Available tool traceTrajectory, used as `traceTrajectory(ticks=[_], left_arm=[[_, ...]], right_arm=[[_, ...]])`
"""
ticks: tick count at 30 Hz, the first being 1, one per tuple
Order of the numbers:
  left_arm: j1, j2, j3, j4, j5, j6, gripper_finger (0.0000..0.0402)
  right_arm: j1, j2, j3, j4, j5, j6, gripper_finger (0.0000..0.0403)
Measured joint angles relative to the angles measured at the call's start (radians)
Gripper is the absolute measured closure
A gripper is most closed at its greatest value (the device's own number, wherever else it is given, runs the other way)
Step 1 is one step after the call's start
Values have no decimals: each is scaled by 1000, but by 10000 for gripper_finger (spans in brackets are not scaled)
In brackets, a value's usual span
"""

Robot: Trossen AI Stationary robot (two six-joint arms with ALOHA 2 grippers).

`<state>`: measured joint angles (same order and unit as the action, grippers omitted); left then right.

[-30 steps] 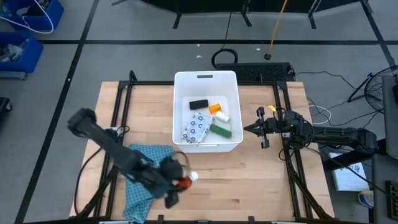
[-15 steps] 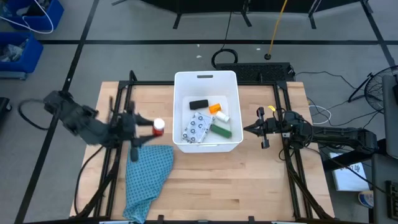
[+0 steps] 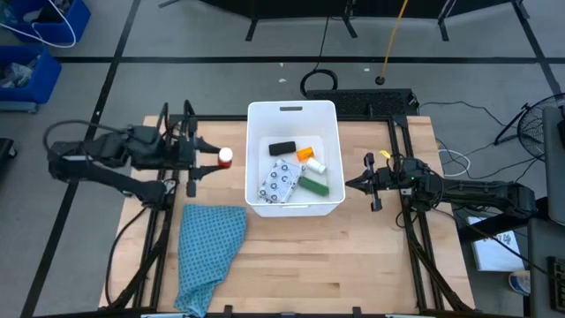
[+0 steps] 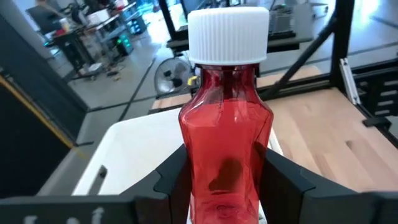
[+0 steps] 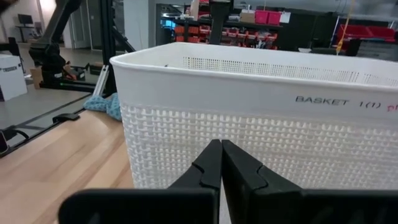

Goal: Pick & place medical supplies in basket/bin
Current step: Put the red bottle into the white bin

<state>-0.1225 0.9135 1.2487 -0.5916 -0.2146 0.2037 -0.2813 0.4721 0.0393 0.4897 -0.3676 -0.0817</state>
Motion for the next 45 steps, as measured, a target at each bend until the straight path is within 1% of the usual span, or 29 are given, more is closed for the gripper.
traceTrajectory(ticks=[3,6,9,13,16,18,20,22,23,25,28,30,33,36,38,41,45], left_arm=[[104,-92,-163,106,117,24,247],[182,-203,-326,221,218,23,245],[234,-319,-475,363,277,-18,244],[277,-405,-647,522,287,-60,244],[299,-427,-759,607,320,-61,244],[316,-431,-817,680,318,-69,243],[339,-429,-850,732,269,-98,243],[365,-407,-852,753,198,-154,243],[379,-392,-843,746,182,-182,243],[404,-358,-810,736,183,-221,243],[428,-276,-729,726,230,-230,243],[435,-201,-646,727,261,-209,243],[438,-52,-487,695,329,-129,243],[438,135,-299,584,381,-41,243],[438,272,-170,476,420,15,243],[439,461,33,300,428,82,243],[441,682,263,80,463,159,243]], right_arm=[[0,0,0,-6,0,18,403],[0,0,0,-18,0,18,403],[0,1,0,-32,0,19,403],[0,1,0,-32,0,18,403],[0,1,0,-32,0,18,403],[0,1,0,-32,0,18,403],[0,1,0,-32,1,18,403],[0,1,0,-32,1,18,403],[0,1,0,-32,1,18,403],[0,1,0,-37,1,18,403],[0,1,0,-47,1,18,403],[0,1,0,-42,0,3,403],[0,1,0,22,0,-17,403],[0,0,0,81,0,-52,403],[0,1,0,120,2,-109,403],[0,0,0,177,11,-209,403],[0,0,0,185,102,-288,403]])
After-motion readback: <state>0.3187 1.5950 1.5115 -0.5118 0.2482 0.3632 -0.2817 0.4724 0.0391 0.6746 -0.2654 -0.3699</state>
